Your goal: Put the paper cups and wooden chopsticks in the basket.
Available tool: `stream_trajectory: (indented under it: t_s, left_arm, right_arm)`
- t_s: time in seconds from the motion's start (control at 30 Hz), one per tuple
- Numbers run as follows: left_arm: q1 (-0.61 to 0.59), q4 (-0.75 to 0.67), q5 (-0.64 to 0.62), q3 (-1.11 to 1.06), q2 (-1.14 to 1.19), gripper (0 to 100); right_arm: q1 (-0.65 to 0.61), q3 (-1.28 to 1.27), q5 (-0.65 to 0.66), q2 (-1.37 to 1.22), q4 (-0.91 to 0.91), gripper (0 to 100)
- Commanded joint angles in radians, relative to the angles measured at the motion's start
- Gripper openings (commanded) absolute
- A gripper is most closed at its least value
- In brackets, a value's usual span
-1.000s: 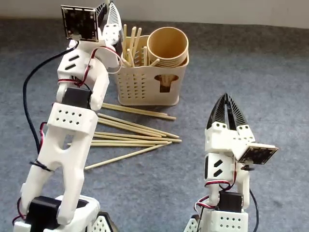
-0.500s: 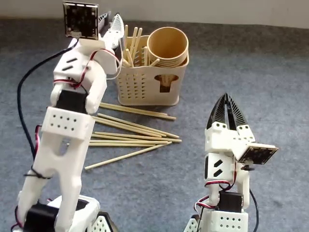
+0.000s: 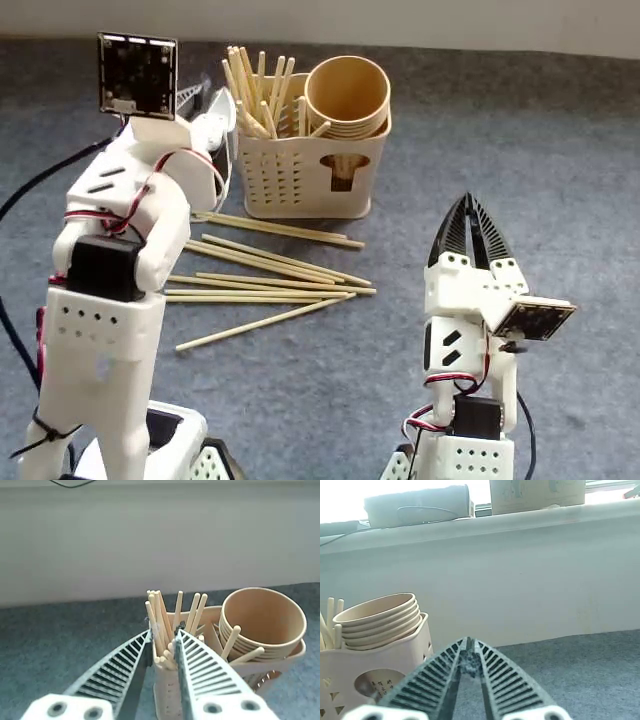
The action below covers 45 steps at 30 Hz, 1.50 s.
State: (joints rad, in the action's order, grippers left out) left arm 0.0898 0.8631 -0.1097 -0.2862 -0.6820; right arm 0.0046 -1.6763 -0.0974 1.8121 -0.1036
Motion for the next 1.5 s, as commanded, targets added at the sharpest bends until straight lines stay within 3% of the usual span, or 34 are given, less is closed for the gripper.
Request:
stream_trajectory:
  t_s: [0.0, 0.67, 0.83, 1.17, 1.47]
  left_arm:
    - [0.016, 0.114, 0.092, 0.048, -0.044, 9]
    - [0.262, 0.572, 0.393, -0.002, -0.039, 9]
    - [0.277, 0.552, 0.451, -0.191, -0.039, 9]
    - [0.278, 0.295, 0.526, -0.587, -0.038, 9]
    - [0.28, 0.192, 0.529, -0.707, -0.038, 14]
  right_arm:
    - [0.01, -0.153, -0.005, -0.007, -0.002, 0.5]
    - [0.01, -0.153, -0.005, -0.007, -0.002, 0.5]
    - [0.01, -0.153, -0.005, -0.007, -0.002, 0.5]
    - [0.01, -0.153, -0.005, -0.007, -0.002, 0.5]
    - [0.007, -0.153, -0.005, -0.007, -0.002, 0.5]
